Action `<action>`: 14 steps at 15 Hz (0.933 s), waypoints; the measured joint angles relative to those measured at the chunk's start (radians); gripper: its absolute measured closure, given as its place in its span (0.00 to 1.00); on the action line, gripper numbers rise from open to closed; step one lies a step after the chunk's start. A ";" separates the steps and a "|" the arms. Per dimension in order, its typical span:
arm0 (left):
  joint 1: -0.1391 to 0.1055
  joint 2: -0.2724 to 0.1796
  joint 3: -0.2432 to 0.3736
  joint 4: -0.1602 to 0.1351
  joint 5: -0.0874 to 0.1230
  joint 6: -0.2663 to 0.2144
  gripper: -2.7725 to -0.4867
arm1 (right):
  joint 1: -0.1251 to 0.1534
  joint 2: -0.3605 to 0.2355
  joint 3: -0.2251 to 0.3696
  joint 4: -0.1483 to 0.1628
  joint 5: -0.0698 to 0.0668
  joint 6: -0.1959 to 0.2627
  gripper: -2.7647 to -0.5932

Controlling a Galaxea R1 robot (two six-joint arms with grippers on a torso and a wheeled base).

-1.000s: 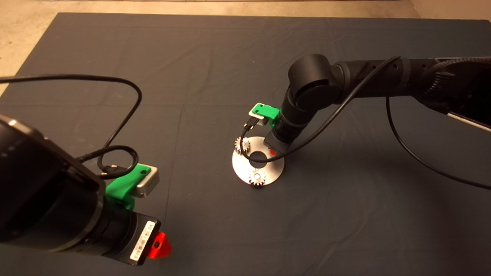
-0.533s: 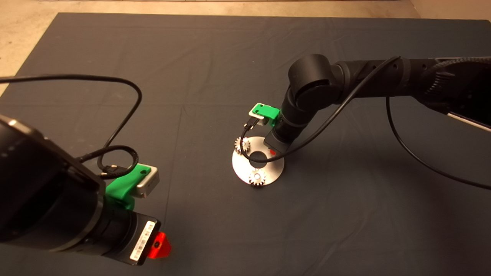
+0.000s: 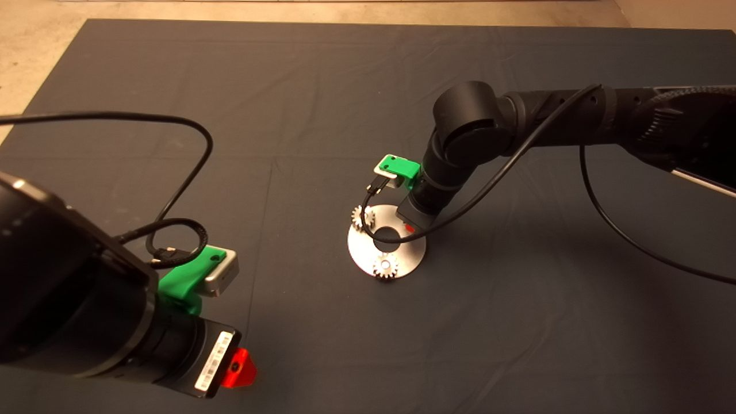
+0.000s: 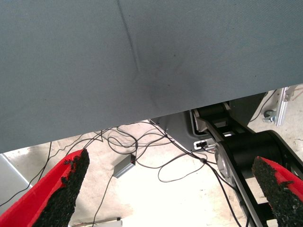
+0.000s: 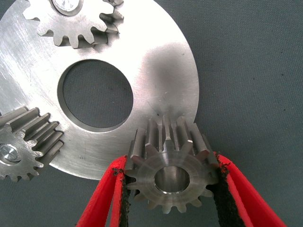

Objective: Install three planetary gears onto the carrier pins

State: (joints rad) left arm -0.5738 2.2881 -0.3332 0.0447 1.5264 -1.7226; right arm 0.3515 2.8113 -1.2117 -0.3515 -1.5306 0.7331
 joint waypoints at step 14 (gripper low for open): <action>0.000 0.000 0.000 0.000 0.000 0.000 0.13 | -0.006 -0.001 0.001 0.000 0.000 0.000 0.83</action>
State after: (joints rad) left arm -0.5738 2.2881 -0.3332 0.0447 1.5264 -1.7226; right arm 0.3457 2.8098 -1.2102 -0.3515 -1.5306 0.7335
